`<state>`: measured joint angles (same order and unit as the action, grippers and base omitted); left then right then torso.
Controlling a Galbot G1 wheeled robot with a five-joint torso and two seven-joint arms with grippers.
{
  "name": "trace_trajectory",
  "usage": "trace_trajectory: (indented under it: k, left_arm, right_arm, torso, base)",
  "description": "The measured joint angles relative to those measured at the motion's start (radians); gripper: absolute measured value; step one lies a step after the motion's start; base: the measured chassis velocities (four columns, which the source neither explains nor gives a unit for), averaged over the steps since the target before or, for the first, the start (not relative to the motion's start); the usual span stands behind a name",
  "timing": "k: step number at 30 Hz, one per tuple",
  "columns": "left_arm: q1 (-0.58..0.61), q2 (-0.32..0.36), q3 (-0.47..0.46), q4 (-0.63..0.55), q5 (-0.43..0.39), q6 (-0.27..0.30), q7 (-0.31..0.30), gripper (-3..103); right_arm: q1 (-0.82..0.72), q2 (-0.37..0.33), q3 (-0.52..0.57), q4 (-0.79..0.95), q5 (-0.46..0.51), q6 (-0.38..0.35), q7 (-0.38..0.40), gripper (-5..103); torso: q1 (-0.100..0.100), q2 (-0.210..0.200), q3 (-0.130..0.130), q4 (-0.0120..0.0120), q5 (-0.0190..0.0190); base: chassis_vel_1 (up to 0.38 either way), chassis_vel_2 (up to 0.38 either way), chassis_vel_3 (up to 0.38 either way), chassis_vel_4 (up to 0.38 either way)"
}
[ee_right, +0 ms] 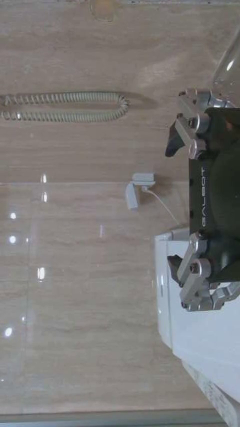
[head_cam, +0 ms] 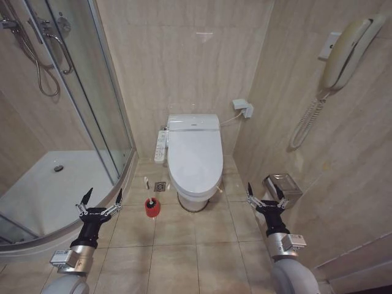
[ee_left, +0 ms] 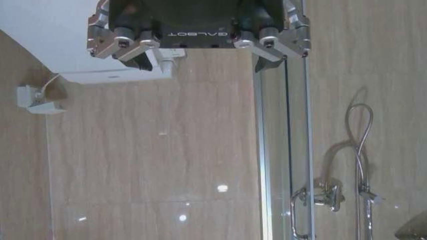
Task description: Open the toilet lid, clean the toilet bowl with a toilet brush, close the toilet lid, and flush.
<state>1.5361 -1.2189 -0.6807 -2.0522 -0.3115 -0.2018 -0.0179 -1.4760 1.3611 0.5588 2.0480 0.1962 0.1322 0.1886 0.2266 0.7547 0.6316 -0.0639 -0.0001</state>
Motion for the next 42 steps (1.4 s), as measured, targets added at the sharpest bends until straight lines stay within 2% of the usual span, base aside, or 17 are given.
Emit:
trace_trajectory:
  k: [42]
  left_arm:
    - [0.001,0.000,0.000,0.000,0.000,0.000,0.000,100]
  right_arm:
    - [0.000,0.000,0.000,0.000,0.000,0.000,0.000,100]
  torso:
    - [-0.001,0.000,0.000,0.0000,0.0000]
  base:
    - [0.000,0.000,0.000,0.000]
